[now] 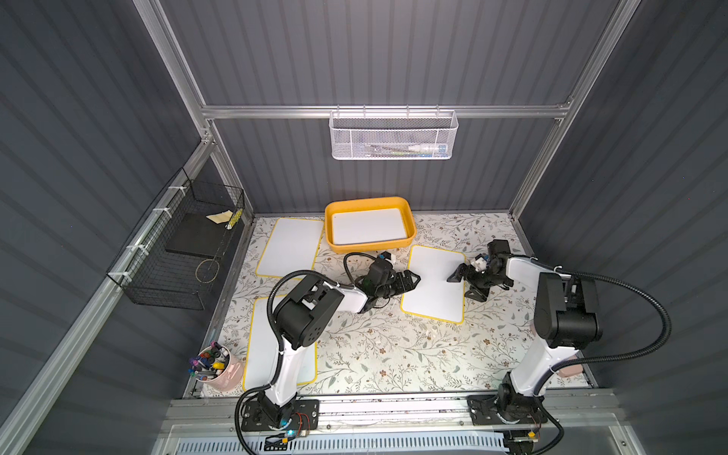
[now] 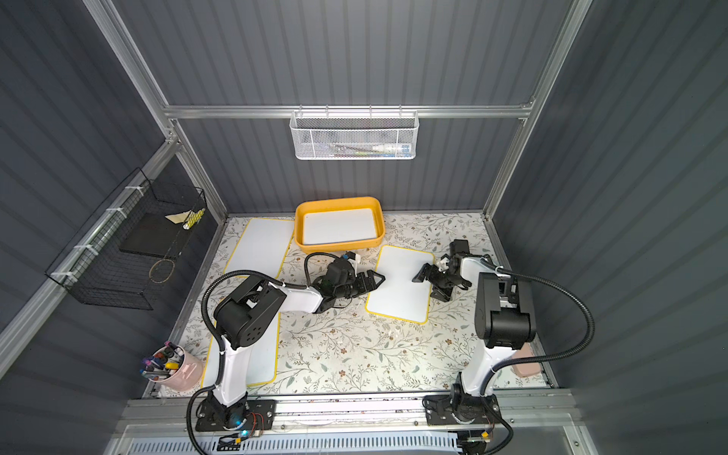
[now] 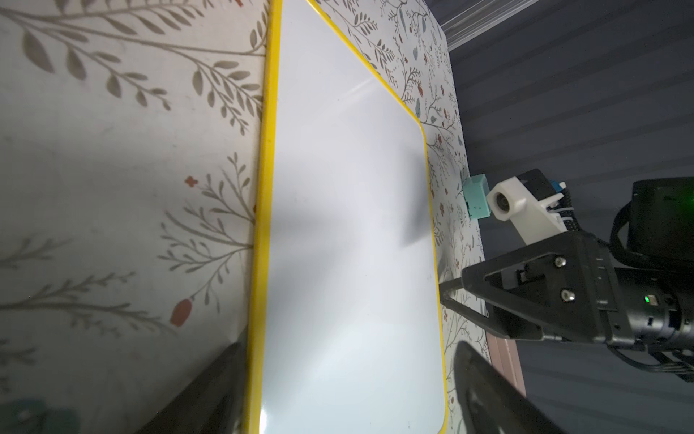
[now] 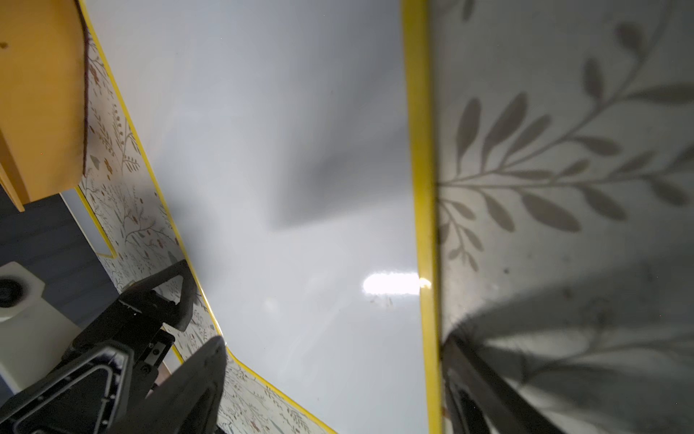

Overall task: Put the whiteboard into the storage box
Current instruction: Pick up the whiteboard at the center of the board.

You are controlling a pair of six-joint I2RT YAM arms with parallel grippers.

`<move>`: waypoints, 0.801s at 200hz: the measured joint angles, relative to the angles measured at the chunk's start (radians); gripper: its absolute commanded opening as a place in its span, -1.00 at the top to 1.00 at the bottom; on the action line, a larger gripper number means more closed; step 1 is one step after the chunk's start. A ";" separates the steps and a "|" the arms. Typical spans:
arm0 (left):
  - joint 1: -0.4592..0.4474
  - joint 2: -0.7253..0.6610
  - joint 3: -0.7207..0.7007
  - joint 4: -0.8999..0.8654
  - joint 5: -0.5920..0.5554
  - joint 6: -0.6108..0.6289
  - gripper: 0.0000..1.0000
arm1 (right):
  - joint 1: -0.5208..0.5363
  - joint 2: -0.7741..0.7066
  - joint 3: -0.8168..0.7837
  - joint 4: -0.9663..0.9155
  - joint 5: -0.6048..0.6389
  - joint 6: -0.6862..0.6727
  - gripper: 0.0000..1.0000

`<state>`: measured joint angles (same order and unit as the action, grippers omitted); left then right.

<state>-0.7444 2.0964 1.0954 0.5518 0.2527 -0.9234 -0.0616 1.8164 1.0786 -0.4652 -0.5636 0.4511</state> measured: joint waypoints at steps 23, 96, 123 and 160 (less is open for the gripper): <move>0.002 0.001 0.003 0.000 -0.008 0.007 -0.75 | 0.004 -0.026 -0.048 0.098 -0.011 0.037 -0.77; -0.002 0.009 0.004 0.001 -0.096 0.012 -0.75 | 0.005 -0.068 -0.187 0.372 -0.116 0.210 -0.77; -0.002 0.009 0.004 0.000 -0.142 0.015 -0.75 | 0.004 -0.071 -0.210 0.427 -0.166 0.264 -0.77; -0.003 0.009 0.012 -0.006 -0.145 0.018 -0.75 | 0.006 -0.111 -0.206 0.413 -0.232 0.244 -0.72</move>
<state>-0.7471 2.1056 1.1072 0.5453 0.1081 -0.9058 -0.0555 1.7050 0.8730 -0.0525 -0.7952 0.6949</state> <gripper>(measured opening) 0.875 0.874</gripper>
